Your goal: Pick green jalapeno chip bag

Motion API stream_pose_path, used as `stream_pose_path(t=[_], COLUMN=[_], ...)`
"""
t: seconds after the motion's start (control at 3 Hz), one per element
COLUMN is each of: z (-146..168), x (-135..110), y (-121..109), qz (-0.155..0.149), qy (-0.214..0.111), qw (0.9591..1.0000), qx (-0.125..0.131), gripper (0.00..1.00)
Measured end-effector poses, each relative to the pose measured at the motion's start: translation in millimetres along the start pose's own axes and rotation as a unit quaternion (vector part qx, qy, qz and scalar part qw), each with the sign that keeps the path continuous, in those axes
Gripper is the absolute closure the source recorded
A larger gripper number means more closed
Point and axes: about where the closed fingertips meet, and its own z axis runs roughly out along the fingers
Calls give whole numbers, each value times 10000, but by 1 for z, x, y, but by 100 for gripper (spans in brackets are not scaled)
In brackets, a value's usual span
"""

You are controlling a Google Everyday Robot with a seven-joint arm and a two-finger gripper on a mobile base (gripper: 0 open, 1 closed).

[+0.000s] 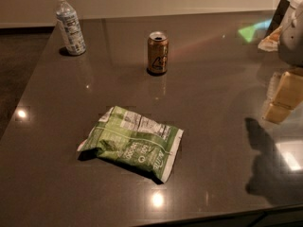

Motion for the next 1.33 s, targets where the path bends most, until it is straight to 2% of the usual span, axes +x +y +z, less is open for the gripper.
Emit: stream_pose_path(t=[0.33,0.67,1.33], z=[0,-1,20], x=[0,-14,-76], y=[0,-4,5], qz=[0,-93,-477], qy=[0,-189,-745], qw=[10000,9998,9961], qx=[1,-9,6], gripper=[0,0,0])
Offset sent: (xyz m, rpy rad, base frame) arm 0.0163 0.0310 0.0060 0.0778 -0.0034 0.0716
